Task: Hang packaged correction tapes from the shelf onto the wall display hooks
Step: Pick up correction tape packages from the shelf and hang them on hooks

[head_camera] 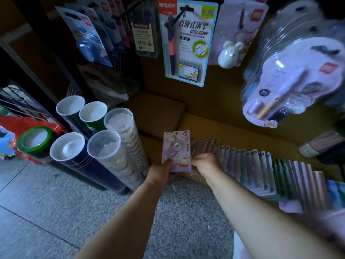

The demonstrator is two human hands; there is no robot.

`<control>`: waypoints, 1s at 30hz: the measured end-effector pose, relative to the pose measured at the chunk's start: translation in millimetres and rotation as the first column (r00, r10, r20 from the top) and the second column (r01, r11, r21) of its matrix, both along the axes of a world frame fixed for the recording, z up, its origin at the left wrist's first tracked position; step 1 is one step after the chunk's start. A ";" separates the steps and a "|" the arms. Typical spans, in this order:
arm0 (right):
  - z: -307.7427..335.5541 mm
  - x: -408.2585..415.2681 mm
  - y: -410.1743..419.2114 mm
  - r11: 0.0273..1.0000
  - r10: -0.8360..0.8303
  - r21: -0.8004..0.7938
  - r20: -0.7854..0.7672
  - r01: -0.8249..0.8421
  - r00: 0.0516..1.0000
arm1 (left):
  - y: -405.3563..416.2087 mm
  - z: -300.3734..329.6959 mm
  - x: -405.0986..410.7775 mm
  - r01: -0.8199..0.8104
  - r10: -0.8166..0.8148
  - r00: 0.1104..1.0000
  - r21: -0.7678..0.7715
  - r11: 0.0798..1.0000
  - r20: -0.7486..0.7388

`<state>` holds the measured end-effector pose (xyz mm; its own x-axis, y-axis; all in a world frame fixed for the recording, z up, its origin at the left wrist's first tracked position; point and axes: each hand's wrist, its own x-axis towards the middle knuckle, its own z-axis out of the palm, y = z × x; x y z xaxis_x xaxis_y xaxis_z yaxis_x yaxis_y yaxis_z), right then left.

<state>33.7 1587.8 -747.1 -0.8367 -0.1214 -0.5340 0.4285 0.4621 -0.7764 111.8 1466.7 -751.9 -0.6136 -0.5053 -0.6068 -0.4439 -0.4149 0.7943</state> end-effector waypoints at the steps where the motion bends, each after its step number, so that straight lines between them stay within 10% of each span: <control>1: 0.0 2.9 2.0 1.000 0.024 0.009 -0.013 -0.024 1.000 | 0.9 0.2 2.0 -0.014 0.019 0.999 0.106 0.994 -0.045; 7: 1.6 2.9 19.4 0.995 -0.012 0.099 -0.055 0.017 0.998 | 0.5 -0.5 12.5 -0.086 0.146 0.982 0.414 0.906 -0.116; 30: -15.9 -29.9 -4.3 0.918 0.013 0.394 0.047 -0.030 0.999 | -15.7 -47.9 25.2 -0.109 0.149 0.988 0.467 0.877 -0.050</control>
<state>3.8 1583.5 -763.1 -0.8115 0.0888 -0.5776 0.4437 0.7369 -0.5101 137.0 1451.0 -799.8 -0.6201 -0.2582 -0.7409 -0.3026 -0.7925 0.5294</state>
